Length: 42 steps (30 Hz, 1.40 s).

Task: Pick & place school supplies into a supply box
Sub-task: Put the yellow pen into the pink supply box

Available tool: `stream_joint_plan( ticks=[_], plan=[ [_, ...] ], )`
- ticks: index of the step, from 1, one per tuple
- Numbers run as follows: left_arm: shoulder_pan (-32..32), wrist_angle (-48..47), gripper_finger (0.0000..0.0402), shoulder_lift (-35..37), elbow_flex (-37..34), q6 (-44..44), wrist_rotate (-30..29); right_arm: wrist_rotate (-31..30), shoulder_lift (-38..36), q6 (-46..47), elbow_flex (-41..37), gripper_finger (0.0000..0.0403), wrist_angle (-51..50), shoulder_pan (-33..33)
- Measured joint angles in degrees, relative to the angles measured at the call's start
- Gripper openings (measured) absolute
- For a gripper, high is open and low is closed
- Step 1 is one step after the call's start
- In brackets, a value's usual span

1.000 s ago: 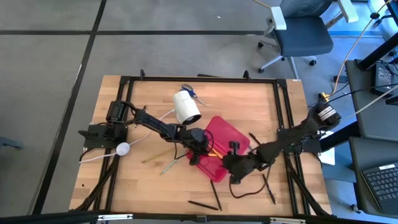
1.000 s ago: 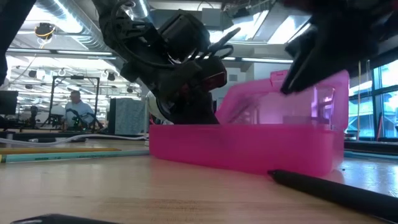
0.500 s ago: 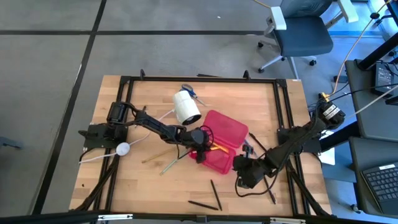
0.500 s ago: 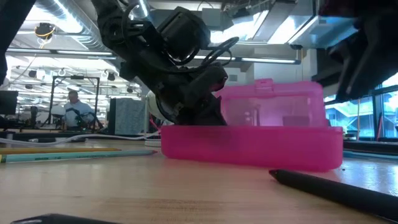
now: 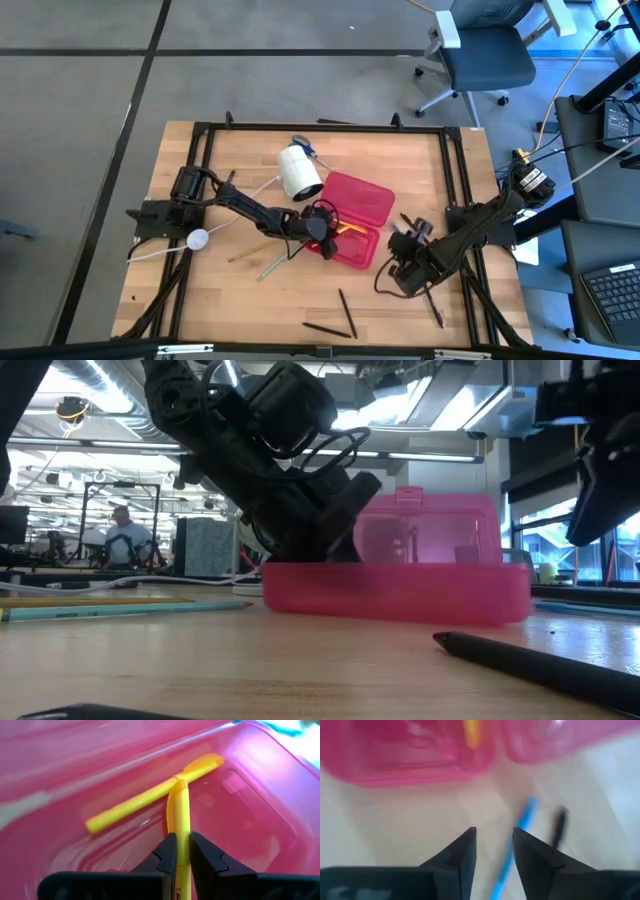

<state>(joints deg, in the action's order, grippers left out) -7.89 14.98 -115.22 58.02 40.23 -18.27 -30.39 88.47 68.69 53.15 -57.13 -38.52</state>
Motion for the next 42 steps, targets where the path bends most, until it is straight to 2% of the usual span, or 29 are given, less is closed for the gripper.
stream_joint_plan(
  ticks=[6, 12, 16, 20, 23, 30, 36, 42],
  plan=[
    [1.1, -0.1, 0.0027, 0.0, 0.0, 3.6, -2.3, 0.1, -0.1, 14.2, 0.0, 0.0131, -10.4, 0.0],
    [2.0, 0.9, 0.0031, -0.1, -0.1, 2.2, -3.2, 1.8, -0.1, 15.2, 0.0, 0.0131, -11.9, 0.0],
    [2.1, 1.5, 0.0040, -0.1, -0.1, 1.8, -2.8, 2.2, -0.1, 12.3, -1.6, 0.0131, -9.6, 0.0],
    [2.1, 3.0, 0.0048, -0.1, -0.2, -1.7, -2.7, 8.0, -0.1, 12.8, -4.9, 0.0131, -5.3, 0.1],
    [2.1, 4.5, 0.0052, -0.1, -0.2, -3.8, -2.5, 10.6, -0.1, 16.6, -7.6, 0.0131, -2.1, 0.3],
    [2.1, 7.2, 0.0054, -0.1, -0.2, -8.2, 0.9, 10.8, -1.8, 21.3, -11.6, 0.0131, -1.4, 0.3],
    [2.0, 7.5, 0.0045, -0.1, -0.1, -12.5, 6.0, 11.1, -6.7, 22.9, -15.3, 0.0131, -0.7, 0.3],
    [2.0, 7.4, 0.0035, -0.1, -0.1, -13.2, 7.9, 12.0, -11.8, 24.1, -21.0, 0.0131, 4.5, 0.3]
  ],
)
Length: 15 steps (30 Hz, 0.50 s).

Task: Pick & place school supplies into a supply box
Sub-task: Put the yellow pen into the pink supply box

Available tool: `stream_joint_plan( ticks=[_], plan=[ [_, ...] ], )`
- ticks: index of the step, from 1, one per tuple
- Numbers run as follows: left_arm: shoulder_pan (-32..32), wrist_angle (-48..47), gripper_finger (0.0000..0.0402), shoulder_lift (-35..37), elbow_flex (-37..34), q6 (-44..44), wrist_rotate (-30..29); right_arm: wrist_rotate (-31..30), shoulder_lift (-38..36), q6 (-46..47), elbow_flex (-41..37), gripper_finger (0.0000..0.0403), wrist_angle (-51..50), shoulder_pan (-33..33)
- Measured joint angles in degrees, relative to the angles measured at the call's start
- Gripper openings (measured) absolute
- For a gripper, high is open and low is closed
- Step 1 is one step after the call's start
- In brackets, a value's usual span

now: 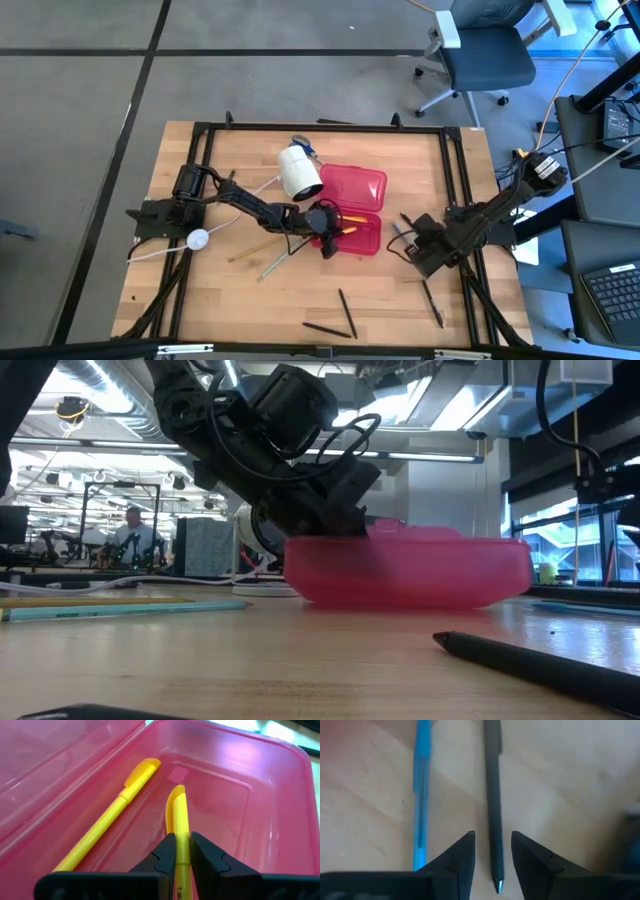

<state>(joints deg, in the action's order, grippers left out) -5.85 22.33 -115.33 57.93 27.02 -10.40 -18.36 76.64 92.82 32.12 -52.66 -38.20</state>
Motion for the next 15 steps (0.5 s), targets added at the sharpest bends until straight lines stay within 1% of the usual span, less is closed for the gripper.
stream_joint_plan(
  ticks=[2, 5, 9, 12, 15],
  plan=[
    [0.0, -0.1, 0.0035, 0.0, 0.0, -0.6, -0.2, 1.0, -1.1, 0.1, -2.7, 0.0131, 3.6, 0.0],
    [0.0, 0.0, 0.0040, 0.0, 0.0, -0.9, -0.9, 0.9, -2.9, 0.2, -6.3, 0.0131, 7.6, -0.1],
    [0.1, 0.0, 0.0052, 0.1, 0.0, -2.3, -0.9, 0.8, -4.1, 1.4, -7.3, 0.0126, 8.0, -0.1],
    [0.1, 0.0, 0.0058, 0.1, 0.0, -2.3, -0.9, 1.2, -4.9, 1.4, -6.9, 0.0107, 6.8, 0.0],
    [0.1, 0.0, 0.0062, 0.1, 0.1, -2.4, -0.9, 1.2, -5.5, 1.4, -6.6, 0.0079, 6.6, 0.0]
  ],
)
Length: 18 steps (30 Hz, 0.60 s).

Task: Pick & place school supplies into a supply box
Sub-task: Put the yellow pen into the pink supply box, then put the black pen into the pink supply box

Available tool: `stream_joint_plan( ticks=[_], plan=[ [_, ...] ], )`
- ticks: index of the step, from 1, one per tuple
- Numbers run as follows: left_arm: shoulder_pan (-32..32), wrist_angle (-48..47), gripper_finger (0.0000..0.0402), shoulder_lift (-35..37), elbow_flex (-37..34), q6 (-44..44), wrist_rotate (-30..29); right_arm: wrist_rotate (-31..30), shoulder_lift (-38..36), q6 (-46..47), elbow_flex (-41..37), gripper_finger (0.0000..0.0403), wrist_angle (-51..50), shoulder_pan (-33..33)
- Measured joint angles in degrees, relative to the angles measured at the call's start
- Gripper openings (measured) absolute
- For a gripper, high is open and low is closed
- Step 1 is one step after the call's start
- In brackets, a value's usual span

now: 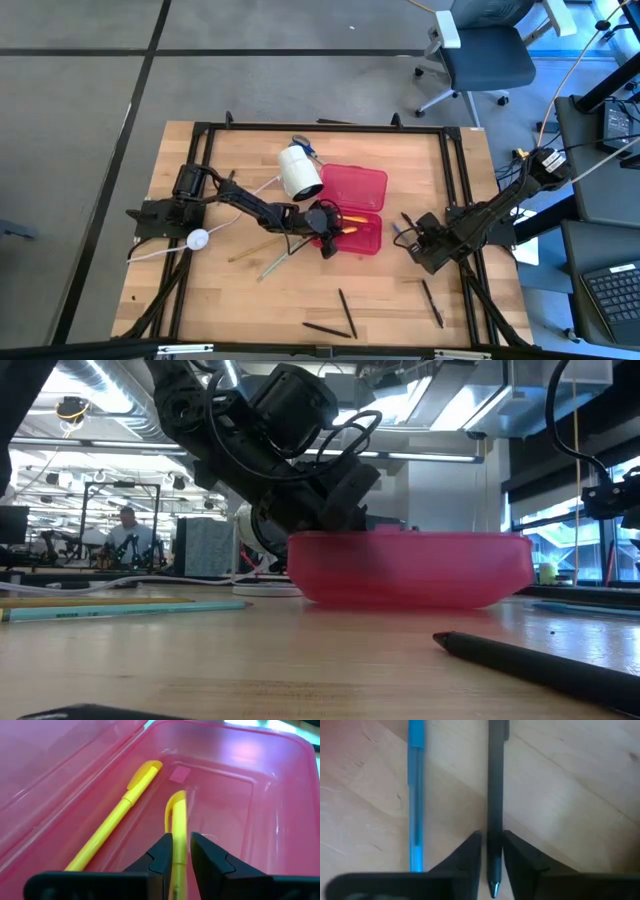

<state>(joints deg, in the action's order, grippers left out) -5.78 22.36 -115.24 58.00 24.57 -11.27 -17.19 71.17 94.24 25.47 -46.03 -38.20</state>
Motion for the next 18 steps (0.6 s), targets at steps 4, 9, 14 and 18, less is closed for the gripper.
stream_joint_plan(
  ticks=[4, 9, 14, 18],
  plan=[
    [0.0, 0.2, 0.0067, 0.0, 0.0, -1.4, -0.5, -0.1, 0.0, 0.0, 0.0, 0.0038, -0.3, 0.0],
    [0.0, 0.2, 0.0079, 0.0, 0.0, -2.8, -1.2, -0.1, 0.0, -0.1, 0.0, 0.0029, -0.4, 0.0],
    [0.0, 0.3, 0.0097, 0.0, 0.0, -3.8, -1.1, -0.1, 0.0, 0.0, 0.0, 0.0045, -0.4, 0.0],
    [0.0, 2.4, 0.0110, 0.0, 0.0, -4.2, -1.2, -0.1, 0.0, -0.1, 0.0, 0.0037, -0.5, 0.0]
  ],
)
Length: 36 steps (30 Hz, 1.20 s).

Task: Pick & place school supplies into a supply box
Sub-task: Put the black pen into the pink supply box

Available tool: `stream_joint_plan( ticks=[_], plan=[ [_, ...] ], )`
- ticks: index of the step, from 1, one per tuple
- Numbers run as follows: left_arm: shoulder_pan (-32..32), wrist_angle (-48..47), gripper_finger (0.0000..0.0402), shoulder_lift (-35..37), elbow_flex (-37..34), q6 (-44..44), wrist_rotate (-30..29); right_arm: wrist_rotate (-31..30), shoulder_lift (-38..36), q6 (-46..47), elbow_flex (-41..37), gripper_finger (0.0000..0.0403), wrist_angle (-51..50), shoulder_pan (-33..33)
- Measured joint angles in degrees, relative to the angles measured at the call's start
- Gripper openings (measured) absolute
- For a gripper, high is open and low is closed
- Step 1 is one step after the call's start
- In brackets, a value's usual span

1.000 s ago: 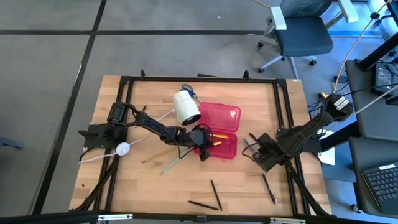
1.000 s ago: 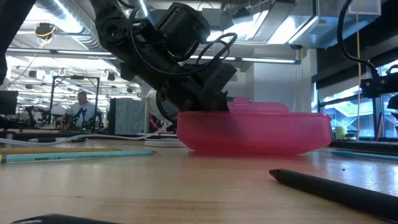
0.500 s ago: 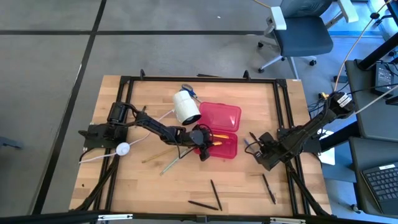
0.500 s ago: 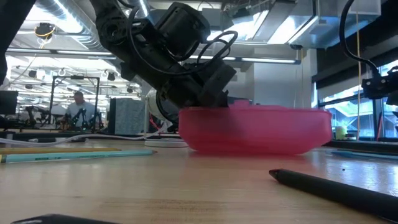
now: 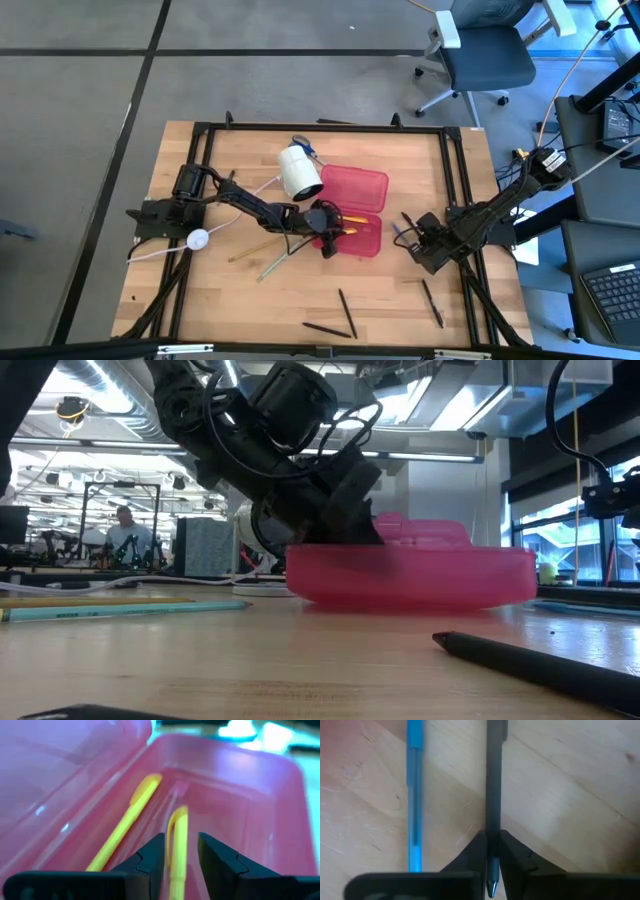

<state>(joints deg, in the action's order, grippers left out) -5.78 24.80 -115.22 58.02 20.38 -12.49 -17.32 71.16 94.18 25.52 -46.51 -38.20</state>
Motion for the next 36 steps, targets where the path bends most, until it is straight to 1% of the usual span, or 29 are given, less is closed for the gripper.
stream_joint_plan(
  ticks=[2, 5, 12, 16, 21, 23, 25, 28, 31, 34, 36],
  plan=[
    [0.0, 1.7, 0.0113, 0.0, 0.0, -1.8, 0.0, 0.0, 0.0, -0.1, 0.0, 0.0030, -0.2, 0.0],
    [0.0, 4.5, 0.0113, 0.1, 0.0, -4.5, 0.1, -0.5, 0.0, -0.1, 0.0, 0.0029, -0.4, 0.0],
    [0.0, 4.1, 0.0110, 4.2, 0.0, -9.7, 0.2, -0.7, 0.0, -0.1, 0.3, 0.0032, -0.7, 0.0],
    [0.0, -2.8, 0.0111, 9.8, 0.0, -13.1, 0.1, -1.1, 0.2, -2.7, 2.8, 0.0029, -4.1, 0.0],
    [-0.1, -16.0, 0.0113, 17.1, 0.0, -13.0, 0.0, -7.2, 0.1, -7.9, 8.3, 0.0030, -5.5, 0.0],
    [-0.3, -20.5, 0.0113, 19.2, 0.1, -11.8, 0.1, -10.0, 0.1, -11.5, 11.1, 0.0033, -4.6, 0.0],
    [-0.8, -26.1, 0.0112, 21.1, 0.0, -9.4, 0.2, -12.6, 0.1, -17.4, 13.8, 0.0033, -3.8, 0.0],
    [-1.1, -34.5, 0.0111, 23.7, 0.0, -4.6, 0.3, -16.2, 0.1, -28.4, 17.7, 0.0032, 1.1, 0.6],
    [-1.4, -42.3, 0.0112, 26.0, 0.0, -0.2, 0.1, -19.1, 0.1, -38.7, 20.3, 0.0032, 8.1, 2.8],
    [-2.1, -49.0, 0.0113, 27.6, 0.0, 3.3, 0.2, -18.2, 0.1, -49.8, 21.1, 0.0033, 16.8, 5.8],
    [-2.9, -53.0, 0.0113, 28.2, 0.0, 5.3, 0.2, -15.2, 0.1, -56.1, 21.1, 0.0033, 21.7, 8.2]
  ],
)
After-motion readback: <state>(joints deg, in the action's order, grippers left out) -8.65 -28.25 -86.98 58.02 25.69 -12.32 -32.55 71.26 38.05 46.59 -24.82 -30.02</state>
